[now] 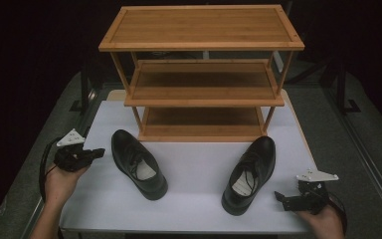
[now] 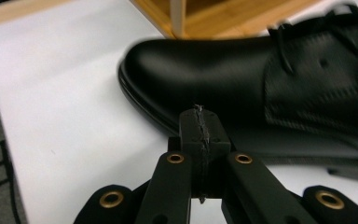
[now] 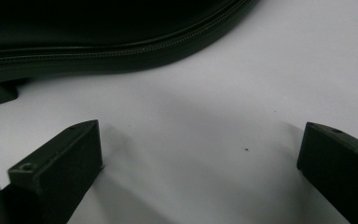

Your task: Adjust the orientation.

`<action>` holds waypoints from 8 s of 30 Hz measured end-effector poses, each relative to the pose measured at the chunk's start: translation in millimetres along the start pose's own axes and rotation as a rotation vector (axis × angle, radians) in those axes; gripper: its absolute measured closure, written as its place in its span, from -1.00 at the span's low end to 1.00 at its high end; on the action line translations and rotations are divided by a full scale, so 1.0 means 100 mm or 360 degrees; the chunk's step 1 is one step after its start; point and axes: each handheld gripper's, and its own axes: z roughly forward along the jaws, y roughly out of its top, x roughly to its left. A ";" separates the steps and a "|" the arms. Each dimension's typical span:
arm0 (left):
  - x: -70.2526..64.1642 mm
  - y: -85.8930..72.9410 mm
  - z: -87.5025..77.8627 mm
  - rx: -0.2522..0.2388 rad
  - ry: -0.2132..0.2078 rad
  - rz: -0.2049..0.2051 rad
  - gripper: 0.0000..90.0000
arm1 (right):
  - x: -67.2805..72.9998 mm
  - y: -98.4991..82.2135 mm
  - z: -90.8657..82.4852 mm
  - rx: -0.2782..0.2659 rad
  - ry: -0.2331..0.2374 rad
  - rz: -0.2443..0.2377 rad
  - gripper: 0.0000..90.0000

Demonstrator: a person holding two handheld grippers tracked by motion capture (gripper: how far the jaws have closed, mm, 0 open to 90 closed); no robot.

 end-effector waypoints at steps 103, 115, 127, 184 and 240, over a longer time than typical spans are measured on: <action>-0.09 0.06 0.62 0.0084 -0.0017 0.0012 1.00 | -0.01 0.00 0.00 -0.0004 0.0009 0.0008 -1.00; -0.60 -0.29 0.31 0.0074 -0.0194 0.0080 1.00 | 0.00 0.00 0.00 0.0000 0.0007 0.0008 -1.00; -0.84 -0.39 0.39 0.0172 -0.0267 0.0171 1.00 | -0.01 0.00 0.00 0.0000 0.0007 0.0007 -1.00; -1.21 -0.09 0.70 0.0156 -0.0431 0.0262 1.00 | -0.01 0.00 0.00 -0.0002 0.0009 0.0008 -1.00; -0.88 -0.47 0.43 0.0239 -0.0209 0.0231 -0.65 | -0.01 0.00 0.00 -0.0004 0.0017 0.0013 -1.00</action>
